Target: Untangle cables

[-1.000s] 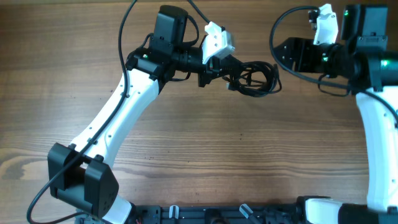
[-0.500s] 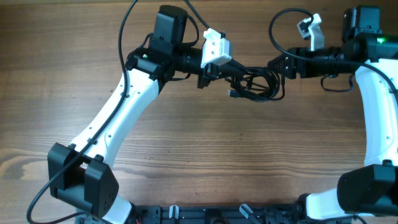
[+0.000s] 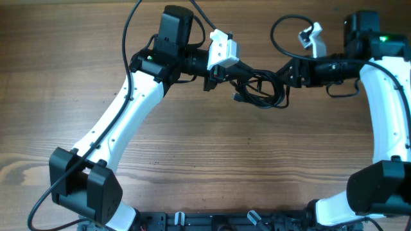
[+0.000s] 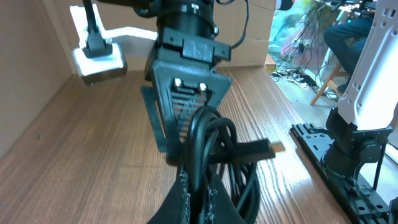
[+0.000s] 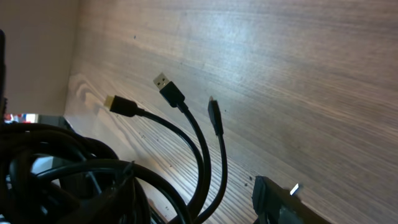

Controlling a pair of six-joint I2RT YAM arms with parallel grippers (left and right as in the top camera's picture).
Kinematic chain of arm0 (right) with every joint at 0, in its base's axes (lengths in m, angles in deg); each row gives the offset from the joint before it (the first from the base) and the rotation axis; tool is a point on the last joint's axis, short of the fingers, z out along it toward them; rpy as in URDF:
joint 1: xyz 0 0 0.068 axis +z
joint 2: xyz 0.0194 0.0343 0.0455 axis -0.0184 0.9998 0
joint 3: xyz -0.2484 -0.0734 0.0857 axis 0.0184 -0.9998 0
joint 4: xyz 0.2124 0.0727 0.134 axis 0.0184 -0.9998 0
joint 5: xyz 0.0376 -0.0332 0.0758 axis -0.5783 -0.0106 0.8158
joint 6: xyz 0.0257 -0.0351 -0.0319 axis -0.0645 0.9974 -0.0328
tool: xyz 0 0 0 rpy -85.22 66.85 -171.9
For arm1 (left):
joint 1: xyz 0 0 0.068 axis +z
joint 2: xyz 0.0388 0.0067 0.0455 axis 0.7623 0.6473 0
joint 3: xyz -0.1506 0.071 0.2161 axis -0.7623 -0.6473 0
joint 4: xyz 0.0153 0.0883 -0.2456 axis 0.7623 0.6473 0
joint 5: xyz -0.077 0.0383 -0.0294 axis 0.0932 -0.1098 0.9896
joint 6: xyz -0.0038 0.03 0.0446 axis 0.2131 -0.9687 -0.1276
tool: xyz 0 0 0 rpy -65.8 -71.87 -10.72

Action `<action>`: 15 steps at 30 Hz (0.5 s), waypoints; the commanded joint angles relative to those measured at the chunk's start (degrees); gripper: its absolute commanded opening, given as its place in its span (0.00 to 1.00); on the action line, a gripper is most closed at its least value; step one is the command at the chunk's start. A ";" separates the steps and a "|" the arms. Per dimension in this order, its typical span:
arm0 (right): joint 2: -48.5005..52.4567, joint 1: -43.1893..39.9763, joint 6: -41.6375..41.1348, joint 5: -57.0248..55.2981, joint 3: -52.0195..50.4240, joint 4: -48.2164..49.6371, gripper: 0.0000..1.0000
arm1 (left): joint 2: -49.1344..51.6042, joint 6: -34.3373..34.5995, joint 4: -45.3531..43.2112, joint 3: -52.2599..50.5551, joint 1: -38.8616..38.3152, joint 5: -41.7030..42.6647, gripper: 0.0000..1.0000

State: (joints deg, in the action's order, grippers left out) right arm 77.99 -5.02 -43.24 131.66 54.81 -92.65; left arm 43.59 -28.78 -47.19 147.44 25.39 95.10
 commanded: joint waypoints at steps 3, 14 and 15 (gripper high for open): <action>1.14 2.64 0.85 0.00 -3.74 1.29 0.59 | -1.90 -1.11 -0.39 0.85 0.11 1.97 0.04; 1.14 5.73 -6.99 3.74 -8.17 9.29 0.26 | -1.90 -1.09 -0.07 0.85 0.11 1.97 0.04; 1.14 5.73 -9.14 3.43 -8.17 10.78 0.23 | -1.90 -1.09 0.13 0.85 0.11 1.97 0.04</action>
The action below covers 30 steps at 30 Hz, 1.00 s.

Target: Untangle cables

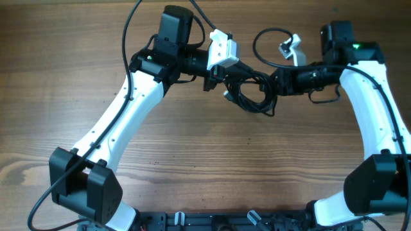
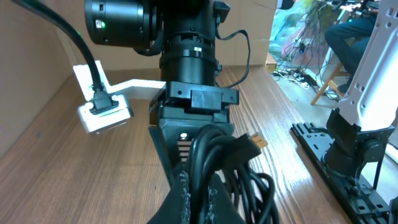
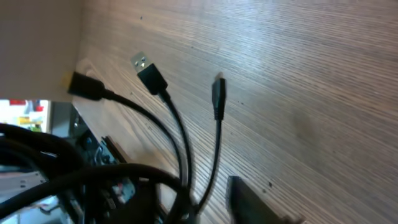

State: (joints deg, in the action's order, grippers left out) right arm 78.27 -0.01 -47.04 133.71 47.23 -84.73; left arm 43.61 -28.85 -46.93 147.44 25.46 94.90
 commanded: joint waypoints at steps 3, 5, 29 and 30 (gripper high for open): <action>0.85 0.72 -13.84 -4.37 -0.59 8.09 0.09 | -1.92 -1.03 1.14 0.85 0.04 2.14 0.04; 0.85 0.72 -19.93 -11.78 -0.59 10.14 0.04 | -1.92 -1.01 1.53 0.85 0.04 1.57 0.04; 0.83 -0.09 -17.79 -26.60 -0.61 -2.75 0.04 | -1.92 47.45 0.04 0.85 0.15 -38.64 0.04; 0.83 -0.52 -20.68 -30.49 -0.61 -3.04 0.04 | -1.92 48.65 0.07 0.85 0.15 -40.11 0.04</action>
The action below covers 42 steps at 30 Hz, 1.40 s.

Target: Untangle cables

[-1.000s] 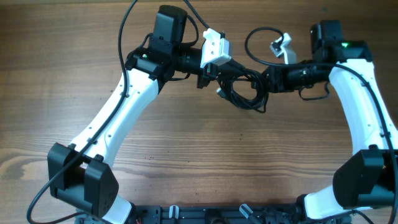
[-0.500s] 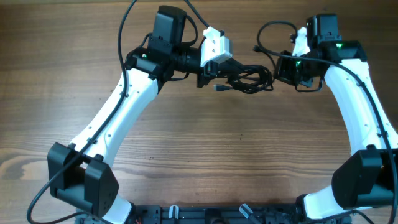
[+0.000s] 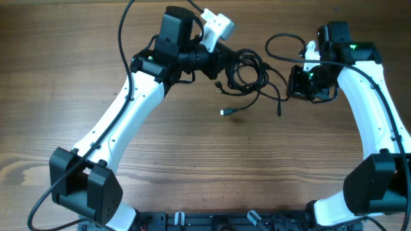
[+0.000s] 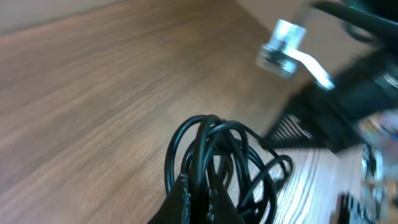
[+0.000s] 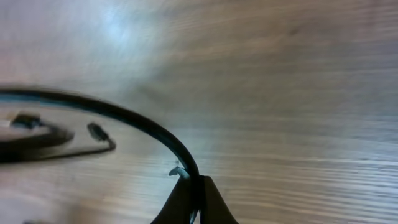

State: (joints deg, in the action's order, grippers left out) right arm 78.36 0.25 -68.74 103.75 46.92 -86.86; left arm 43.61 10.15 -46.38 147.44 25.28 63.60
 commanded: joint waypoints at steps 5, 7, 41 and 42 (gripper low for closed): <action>0.74 -5.14 -16.87 -24.96 -0.31 -1.11 0.04 | -1.92 11.28 -0.46 0.85 0.33 -12.68 0.04; 0.74 -6.62 -20.17 -30.03 -0.31 -0.92 0.04 | -1.92 11.30 -0.46 0.85 0.35 -13.11 0.04; -3.56 -0.98 26.03 21.40 9.29 2.62 0.39 | -1.92 16.39 3.89 0.85 0.33 18.93 0.04; -3.56 -0.07 26.05 21.73 9.29 2.60 0.38 | -1.92 16.37 4.07 0.85 0.83 20.76 0.04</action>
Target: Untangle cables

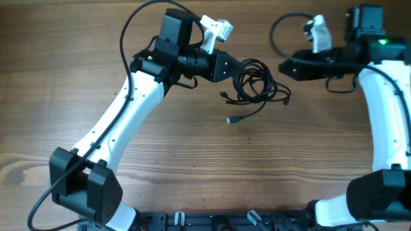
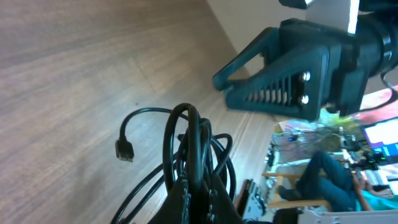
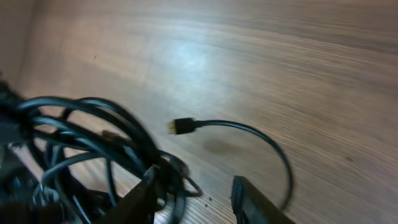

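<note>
A tangled bundle of black cables (image 1: 255, 81) hangs from my left gripper (image 1: 230, 67), whose fingers (image 2: 186, 190) are shut on several strands (image 2: 189, 134). Loose plug ends stick out at the bundle's lower left (image 1: 232, 120), left (image 1: 223, 96) and right (image 1: 287, 98). My right gripper (image 1: 283, 67) points at the bundle from the right, a little apart from it. It stands open (image 3: 195, 179), the coils (image 3: 93, 134) by its left finger (image 3: 148, 190) and nothing gripped. One plug (image 3: 181, 126) lies ahead of it.
The wooden table (image 1: 205, 167) carries only the cables. The right gripper's ribbed finger (image 2: 283, 68) shows beyond the bundle in the left wrist view. Both arm bases and a black rail (image 1: 218, 221) sit at the near edge.
My right gripper, then shut on a single strand drawn out to the right, has let it go and now stands open, pointing left at the bundle. The left gripper still holds the bundle.
First the bundle was held by my left gripper with the right gripper close against its right side. Then the right gripper was nearer still. Later it was shut on one strand, with loose ends trailing out. Now that strand is free and the bundle hangs looser.
</note>
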Controlling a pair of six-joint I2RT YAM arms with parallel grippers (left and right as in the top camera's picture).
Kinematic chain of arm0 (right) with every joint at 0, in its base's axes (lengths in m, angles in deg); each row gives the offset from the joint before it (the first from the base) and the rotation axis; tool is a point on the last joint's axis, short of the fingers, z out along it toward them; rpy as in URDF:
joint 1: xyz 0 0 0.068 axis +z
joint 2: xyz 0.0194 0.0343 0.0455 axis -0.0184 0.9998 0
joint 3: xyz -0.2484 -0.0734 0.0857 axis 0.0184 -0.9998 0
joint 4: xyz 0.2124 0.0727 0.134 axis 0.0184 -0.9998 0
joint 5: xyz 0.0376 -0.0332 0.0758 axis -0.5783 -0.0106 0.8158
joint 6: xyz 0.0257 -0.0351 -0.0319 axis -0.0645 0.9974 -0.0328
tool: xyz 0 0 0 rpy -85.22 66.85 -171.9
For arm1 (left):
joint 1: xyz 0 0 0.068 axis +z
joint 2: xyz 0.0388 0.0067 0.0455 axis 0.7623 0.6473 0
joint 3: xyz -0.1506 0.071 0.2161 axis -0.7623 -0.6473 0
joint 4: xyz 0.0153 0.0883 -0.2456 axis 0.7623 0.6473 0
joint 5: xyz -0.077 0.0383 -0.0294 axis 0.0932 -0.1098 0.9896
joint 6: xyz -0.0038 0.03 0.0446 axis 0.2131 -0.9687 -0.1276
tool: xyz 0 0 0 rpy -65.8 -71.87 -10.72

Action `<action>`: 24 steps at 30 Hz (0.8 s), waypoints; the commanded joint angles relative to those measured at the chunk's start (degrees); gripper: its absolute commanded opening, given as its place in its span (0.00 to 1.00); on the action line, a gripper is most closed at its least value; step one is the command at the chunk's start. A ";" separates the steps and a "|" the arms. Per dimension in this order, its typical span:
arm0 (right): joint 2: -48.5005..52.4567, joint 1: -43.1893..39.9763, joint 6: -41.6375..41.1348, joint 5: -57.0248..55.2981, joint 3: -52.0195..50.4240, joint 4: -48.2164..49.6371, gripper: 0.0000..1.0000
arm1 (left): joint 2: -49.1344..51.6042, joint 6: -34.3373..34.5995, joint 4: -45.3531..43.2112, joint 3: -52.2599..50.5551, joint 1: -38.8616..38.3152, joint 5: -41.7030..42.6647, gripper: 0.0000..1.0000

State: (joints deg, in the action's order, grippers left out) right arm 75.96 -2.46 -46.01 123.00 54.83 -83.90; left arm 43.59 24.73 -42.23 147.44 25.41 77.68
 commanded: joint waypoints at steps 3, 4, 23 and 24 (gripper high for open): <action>-1.16 4.46 4.07 2.47 1.38 -0.31 0.37 | -1.90 1.77 0.59 0.85 2.73 11.56 0.04; -1.16 4.87 4.13 2.45 1.38 -0.28 0.37 | -1.90 1.75 0.57 0.85 3.26 12.98 0.04; -1.57 5.68 -5.79 -3.63 1.88 2.86 0.04 | -1.90 1.81 3.02 0.85 4.59 7.91 0.04; -2.29 5.53 -7.28 -5.09 2.62 3.41 0.04 | -1.90 1.81 4.63 0.85 4.39 3.69 0.04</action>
State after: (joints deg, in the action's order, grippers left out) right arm 75.96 3.42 -46.52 124.10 54.83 -82.13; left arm 43.59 26.06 -39.94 147.44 30.48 86.92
